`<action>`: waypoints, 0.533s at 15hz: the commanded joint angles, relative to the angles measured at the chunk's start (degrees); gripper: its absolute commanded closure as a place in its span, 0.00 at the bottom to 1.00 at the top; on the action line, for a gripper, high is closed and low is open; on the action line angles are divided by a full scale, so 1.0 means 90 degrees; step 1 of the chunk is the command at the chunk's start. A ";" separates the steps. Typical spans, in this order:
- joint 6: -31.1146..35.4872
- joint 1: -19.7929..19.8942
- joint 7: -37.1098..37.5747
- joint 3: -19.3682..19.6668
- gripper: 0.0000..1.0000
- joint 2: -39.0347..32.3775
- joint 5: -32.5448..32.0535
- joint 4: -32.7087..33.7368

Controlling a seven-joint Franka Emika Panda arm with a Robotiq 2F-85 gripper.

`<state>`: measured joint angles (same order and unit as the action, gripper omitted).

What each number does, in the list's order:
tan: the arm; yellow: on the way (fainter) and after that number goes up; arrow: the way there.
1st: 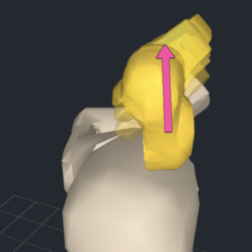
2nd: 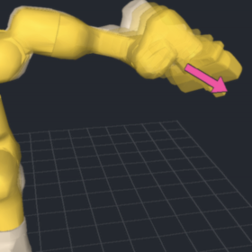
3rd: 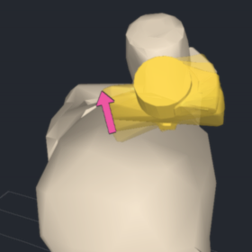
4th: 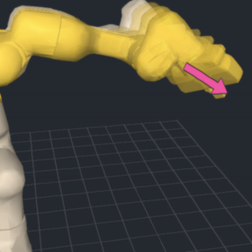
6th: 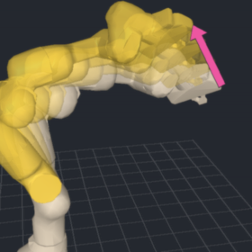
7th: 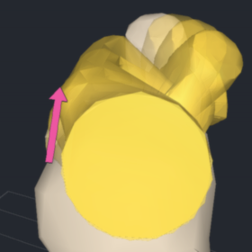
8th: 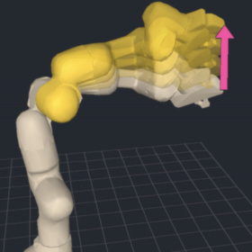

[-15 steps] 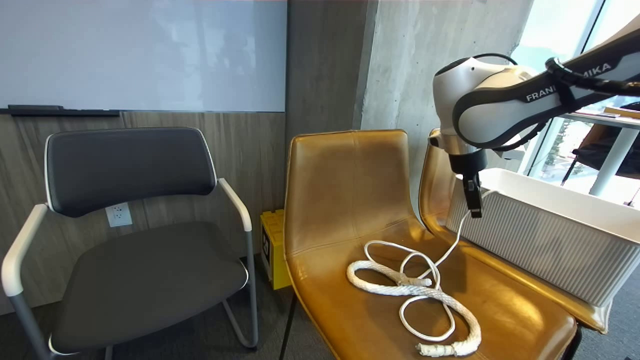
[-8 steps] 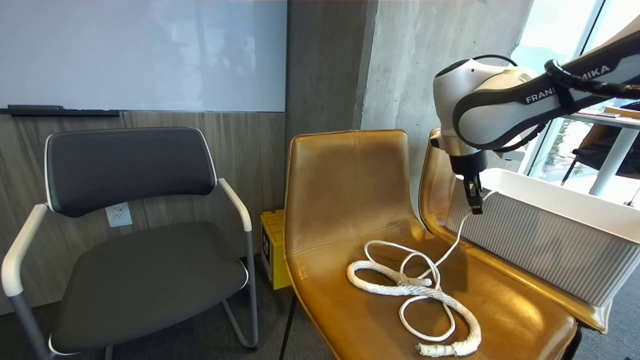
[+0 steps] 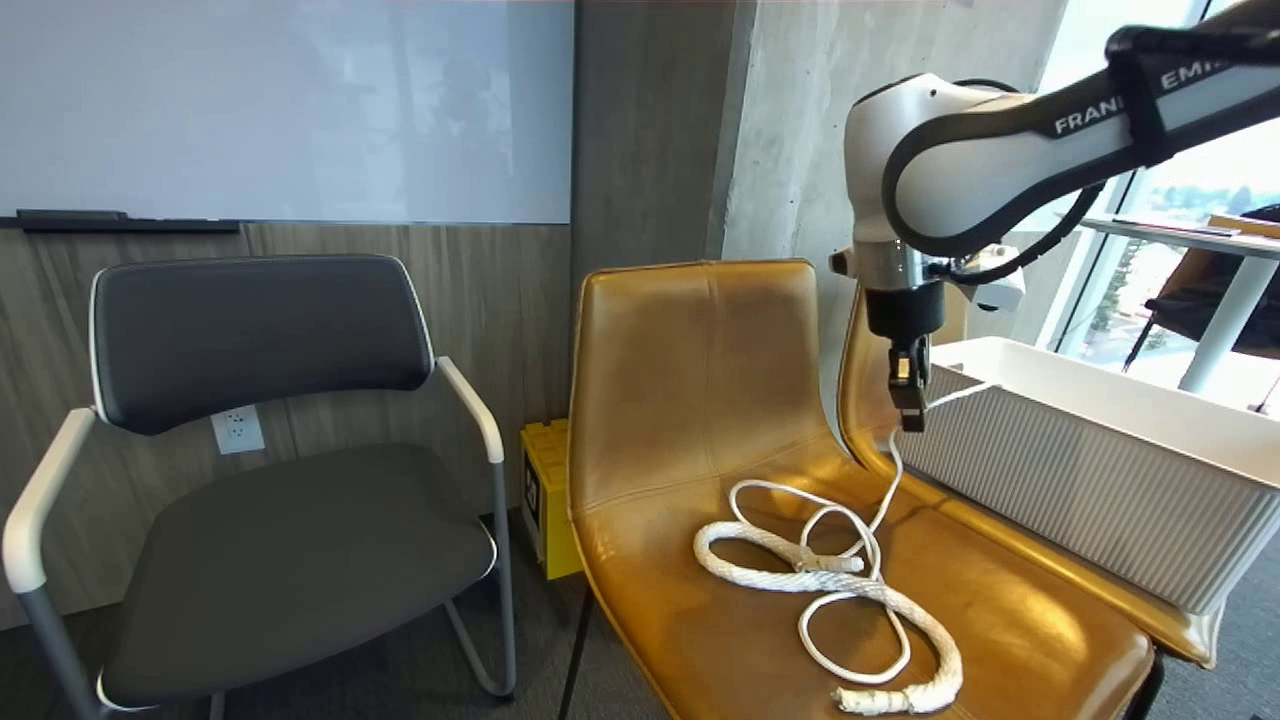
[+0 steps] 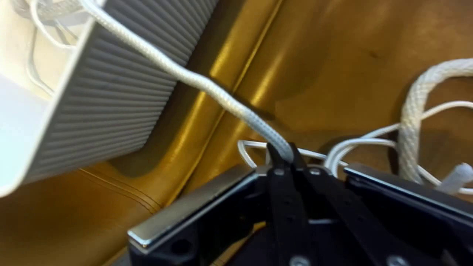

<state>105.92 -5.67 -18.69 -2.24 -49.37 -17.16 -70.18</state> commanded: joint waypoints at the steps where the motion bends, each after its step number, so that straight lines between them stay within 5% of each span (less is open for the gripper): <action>1: -0.0110 -0.0336 0.0610 -0.0571 0.99 0.0395 0.0826 -0.0292; 8: -0.0112 -0.1486 0.1402 -0.1257 0.99 -0.0160 0.1777 0.0530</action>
<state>105.66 -16.80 -8.13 -12.47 -48.14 -3.78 -69.79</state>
